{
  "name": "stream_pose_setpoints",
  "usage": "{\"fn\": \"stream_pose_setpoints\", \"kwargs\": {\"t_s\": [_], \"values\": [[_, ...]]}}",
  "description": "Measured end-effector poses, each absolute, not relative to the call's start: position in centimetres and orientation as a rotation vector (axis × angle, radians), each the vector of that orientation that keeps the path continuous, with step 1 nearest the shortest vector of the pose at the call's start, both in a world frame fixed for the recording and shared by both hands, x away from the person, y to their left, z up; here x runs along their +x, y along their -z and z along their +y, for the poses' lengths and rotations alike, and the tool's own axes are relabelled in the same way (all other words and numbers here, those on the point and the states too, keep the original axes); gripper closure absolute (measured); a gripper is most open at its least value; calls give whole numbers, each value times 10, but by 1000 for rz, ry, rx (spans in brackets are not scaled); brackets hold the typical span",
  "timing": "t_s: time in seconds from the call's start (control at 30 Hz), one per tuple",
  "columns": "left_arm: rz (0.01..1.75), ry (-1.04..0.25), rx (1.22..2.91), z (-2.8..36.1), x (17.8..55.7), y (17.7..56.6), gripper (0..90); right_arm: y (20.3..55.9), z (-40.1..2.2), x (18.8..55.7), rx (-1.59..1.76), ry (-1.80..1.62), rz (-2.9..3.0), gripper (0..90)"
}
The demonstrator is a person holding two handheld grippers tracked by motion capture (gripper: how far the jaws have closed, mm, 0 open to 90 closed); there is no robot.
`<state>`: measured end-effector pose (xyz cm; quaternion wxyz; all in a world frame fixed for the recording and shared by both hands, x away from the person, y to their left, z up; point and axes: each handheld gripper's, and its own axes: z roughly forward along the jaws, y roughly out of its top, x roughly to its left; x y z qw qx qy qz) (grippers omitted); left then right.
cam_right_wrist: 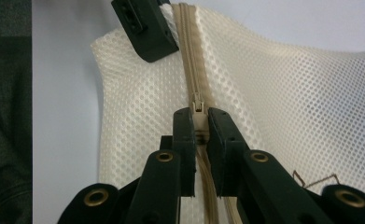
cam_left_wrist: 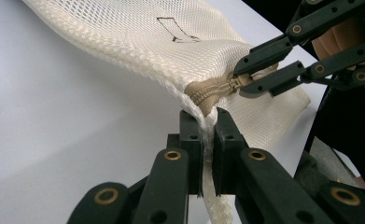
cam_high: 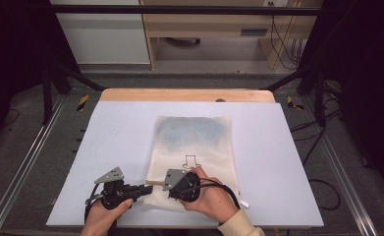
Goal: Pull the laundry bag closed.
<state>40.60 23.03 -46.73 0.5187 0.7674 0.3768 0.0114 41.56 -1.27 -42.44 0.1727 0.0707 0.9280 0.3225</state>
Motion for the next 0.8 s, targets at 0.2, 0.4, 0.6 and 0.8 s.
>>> {"fn": "stream_pose_setpoints", "kwargs": {"t_s": [0.2,0.4,0.6,0.8], "values": [[903,-30,1844,230,406,468,844,425,-18,417,222,-913,2634,820],[904,-29,1855,230,406,470,843,427,-22,415,222,-903,2645,820],[909,-23,1853,230,406,470,843,428,-28,415,226,-885,2645,820],[907,-20,1851,229,406,471,842,428,-36,413,233,-875,2645,820]]}}
